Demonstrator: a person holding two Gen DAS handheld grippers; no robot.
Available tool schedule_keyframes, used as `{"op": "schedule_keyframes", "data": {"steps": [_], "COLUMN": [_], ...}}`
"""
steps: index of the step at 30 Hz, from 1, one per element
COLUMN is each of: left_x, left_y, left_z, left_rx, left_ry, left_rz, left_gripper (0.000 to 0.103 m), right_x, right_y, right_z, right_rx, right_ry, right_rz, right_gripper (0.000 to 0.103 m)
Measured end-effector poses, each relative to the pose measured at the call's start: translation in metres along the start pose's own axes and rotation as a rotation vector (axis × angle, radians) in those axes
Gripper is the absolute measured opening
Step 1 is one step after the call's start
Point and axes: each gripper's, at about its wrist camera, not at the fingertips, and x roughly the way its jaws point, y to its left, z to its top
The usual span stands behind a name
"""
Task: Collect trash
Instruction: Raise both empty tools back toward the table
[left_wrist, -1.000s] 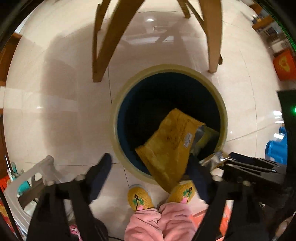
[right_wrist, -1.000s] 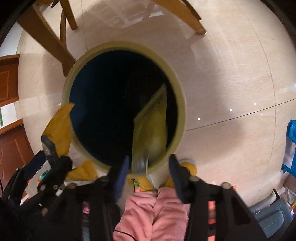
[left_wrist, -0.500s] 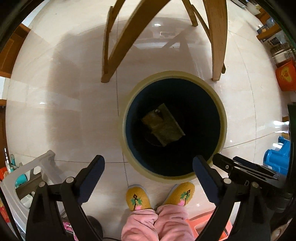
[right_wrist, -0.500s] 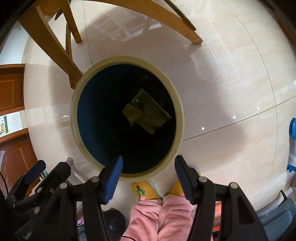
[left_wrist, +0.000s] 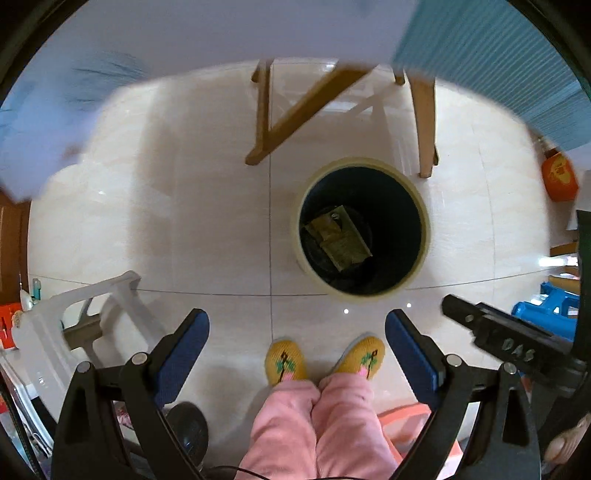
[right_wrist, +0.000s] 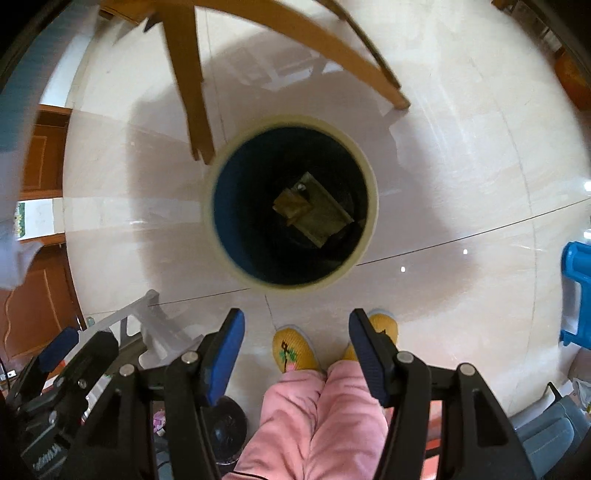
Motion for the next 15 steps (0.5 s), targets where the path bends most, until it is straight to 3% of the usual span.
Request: {"op": "schedule_keyframes", "data": {"steps": [8, 15], "left_x": [-0.132, -0.24], "left_y": [0.031, 0.041], "left_z": [-0.012, 0.012], "left_rx": [0.045, 0.085], "left_ry": [-0.113, -0.305], "left_rz": [-0.02, -0.069], "left_gripper": [0.095, 0.095], "right_x": [-0.133, -0.261], "right_y": [0.028, 0.061], "right_z": [-0.037, -0.053], "right_rx": [-0.035, -0.075], "right_ry": [-0.134, -0.329], "right_rz": [0.044, 0.119], "right_gripper": [0.059, 0.059]}}
